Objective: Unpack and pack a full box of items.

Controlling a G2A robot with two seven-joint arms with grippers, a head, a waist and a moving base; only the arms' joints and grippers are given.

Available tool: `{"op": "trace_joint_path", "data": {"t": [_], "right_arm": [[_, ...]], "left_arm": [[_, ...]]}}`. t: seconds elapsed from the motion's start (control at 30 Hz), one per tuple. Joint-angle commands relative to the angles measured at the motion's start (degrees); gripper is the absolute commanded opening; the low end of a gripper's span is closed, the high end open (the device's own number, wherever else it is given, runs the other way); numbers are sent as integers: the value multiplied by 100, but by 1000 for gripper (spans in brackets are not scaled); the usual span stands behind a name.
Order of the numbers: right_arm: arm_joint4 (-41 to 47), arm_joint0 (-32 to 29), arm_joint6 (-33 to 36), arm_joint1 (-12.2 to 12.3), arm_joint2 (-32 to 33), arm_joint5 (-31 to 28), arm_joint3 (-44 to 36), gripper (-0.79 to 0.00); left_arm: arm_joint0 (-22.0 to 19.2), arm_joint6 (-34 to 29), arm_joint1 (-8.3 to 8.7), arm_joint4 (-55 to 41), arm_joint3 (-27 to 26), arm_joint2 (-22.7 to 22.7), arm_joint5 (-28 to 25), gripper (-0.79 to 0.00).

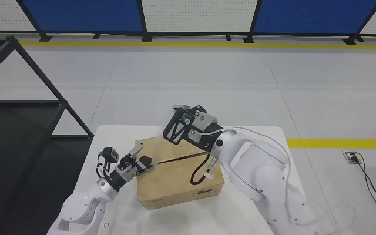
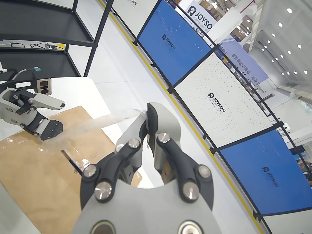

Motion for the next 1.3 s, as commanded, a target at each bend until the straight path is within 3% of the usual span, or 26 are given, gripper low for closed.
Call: {"op": "trace_joint_path", "data": {"t": [0.0, 0.37, 0.97, 1.27], "right_arm": [[0, 0, 5, -1, 6, -9, -38, -785], [-48, 33, 31, -15, 13, -8, -249, -785], [-24, 74, 28, -48, 7, -2, -371, -785], [-119, 99, -47, -76, 79, 368, -656, -785]], "left_arm": [[29, -17, 2, -23, -23, -26, -26, 0], [317, 33, 41, 78, -392, -347, -346, 0], [206, 400, 19, 840, -464, -128, -445, 0], [310, 381, 9, 615, -463, -187, -567, 0]]}}
